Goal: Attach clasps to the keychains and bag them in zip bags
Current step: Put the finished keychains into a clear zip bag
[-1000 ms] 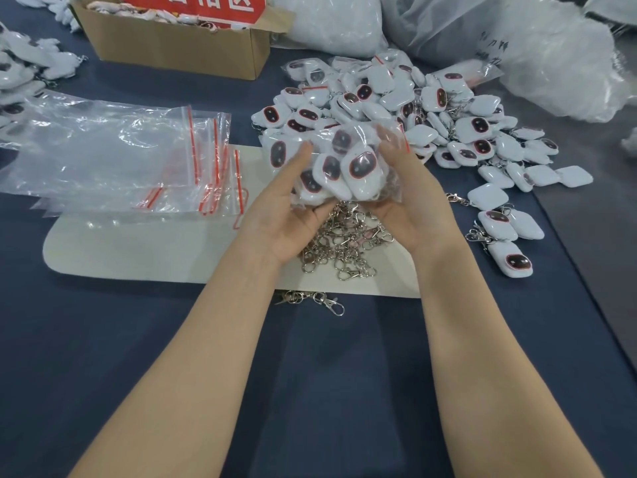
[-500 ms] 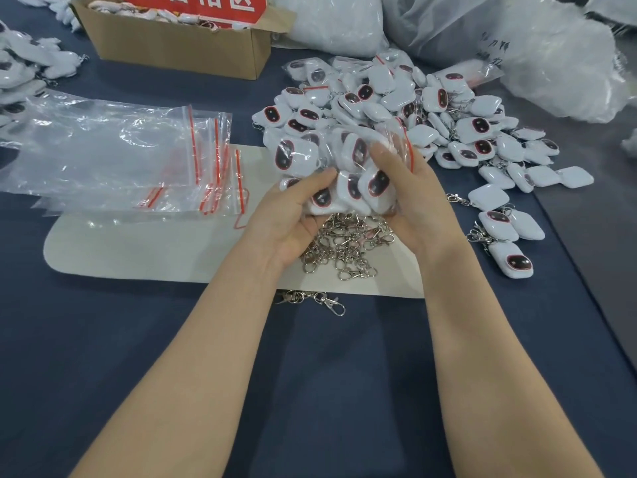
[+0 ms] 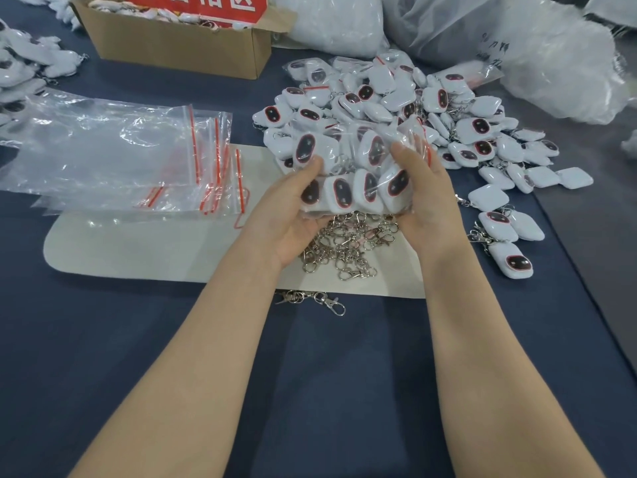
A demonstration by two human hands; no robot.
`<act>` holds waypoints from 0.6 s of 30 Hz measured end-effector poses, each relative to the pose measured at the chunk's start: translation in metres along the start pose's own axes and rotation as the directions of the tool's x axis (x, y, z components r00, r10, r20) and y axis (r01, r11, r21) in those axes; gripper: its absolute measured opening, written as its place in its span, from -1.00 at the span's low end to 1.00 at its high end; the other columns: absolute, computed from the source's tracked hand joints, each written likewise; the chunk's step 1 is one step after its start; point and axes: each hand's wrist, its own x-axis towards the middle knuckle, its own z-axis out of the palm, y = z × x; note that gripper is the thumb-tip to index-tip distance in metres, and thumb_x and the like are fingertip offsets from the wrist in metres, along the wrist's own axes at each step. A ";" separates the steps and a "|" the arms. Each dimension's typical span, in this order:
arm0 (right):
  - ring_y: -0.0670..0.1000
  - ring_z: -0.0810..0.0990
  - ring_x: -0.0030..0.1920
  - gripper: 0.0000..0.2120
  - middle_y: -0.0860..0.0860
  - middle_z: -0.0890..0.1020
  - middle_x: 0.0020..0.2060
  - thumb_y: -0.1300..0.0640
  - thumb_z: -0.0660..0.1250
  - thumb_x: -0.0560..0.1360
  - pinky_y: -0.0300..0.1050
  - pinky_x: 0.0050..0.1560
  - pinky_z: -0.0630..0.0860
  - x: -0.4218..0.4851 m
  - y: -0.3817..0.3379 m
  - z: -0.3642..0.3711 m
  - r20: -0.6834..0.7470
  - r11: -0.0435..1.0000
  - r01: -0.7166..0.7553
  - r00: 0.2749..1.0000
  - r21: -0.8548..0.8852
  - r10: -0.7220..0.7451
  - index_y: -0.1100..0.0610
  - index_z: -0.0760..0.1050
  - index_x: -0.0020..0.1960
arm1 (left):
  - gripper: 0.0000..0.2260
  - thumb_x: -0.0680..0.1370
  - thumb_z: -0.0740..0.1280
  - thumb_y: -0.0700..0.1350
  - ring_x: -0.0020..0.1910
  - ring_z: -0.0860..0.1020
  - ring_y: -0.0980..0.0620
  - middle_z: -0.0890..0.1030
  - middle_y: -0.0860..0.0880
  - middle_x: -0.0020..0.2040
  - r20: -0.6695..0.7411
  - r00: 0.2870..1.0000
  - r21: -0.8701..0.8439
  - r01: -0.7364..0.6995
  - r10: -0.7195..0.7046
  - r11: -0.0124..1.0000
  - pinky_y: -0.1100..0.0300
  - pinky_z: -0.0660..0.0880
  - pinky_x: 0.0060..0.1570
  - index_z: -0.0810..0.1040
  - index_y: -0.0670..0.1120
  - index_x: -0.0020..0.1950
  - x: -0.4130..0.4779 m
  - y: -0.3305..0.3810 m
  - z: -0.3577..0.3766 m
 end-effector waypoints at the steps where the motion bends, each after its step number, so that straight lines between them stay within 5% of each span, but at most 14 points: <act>1: 0.14 0.64 0.13 -0.74 0.13 0.66 0.11 0.25 0.33 0.54 0.18 0.22 0.53 0.000 0.000 0.000 0.005 1.000 0.000 1.000 -0.001 0.000 0.11 0.51 0.22 | -0.89 0.57 0.29 -0.09 -0.15 0.63 0.00 0.68 -0.07 -0.16 -0.003 1.000 -0.019 0.000 0.000 1.000 0.12 0.58 -0.03 0.55 -0.12 -0.03 0.000 0.001 0.000; 9: 0.14 0.64 0.14 -0.64 0.15 0.64 0.15 0.23 0.32 0.55 0.15 0.21 0.54 0.001 0.003 -0.002 0.039 1.000 -0.005 0.999 -0.024 0.006 0.19 0.45 0.34 | -0.66 0.53 0.31 -0.06 0.02 0.60 -0.08 0.59 -0.20 0.19 -0.021 0.999 -0.009 0.031 -0.031 0.999 0.05 0.59 -0.09 0.49 -0.15 0.27 -0.001 0.003 -0.001; 14: 0.12 0.63 0.16 -0.64 0.13 0.65 0.14 0.26 0.31 0.53 0.09 0.21 0.54 0.000 0.003 -0.003 0.117 1.000 0.012 0.993 -0.029 -0.008 0.16 0.46 0.32 | -0.67 0.40 0.43 0.13 -0.13 0.68 -0.07 0.70 -0.07 -0.10 -0.007 0.999 0.093 0.035 -0.035 0.995 -0.04 0.60 -0.13 0.60 -0.05 0.04 -0.003 0.007 -0.003; 18: 0.14 0.64 0.11 -0.70 0.14 0.66 0.10 0.22 0.35 0.47 0.13 0.21 0.53 -0.002 0.003 0.000 0.174 0.989 0.057 0.984 -0.133 -0.033 0.10 0.53 0.19 | -0.81 0.42 0.47 -0.02 -0.30 0.65 -0.05 0.69 -0.06 -0.24 -0.126 0.992 0.184 0.044 -0.021 0.982 -0.03 0.62 -0.20 0.58 -0.07 -0.06 -0.003 0.004 -0.002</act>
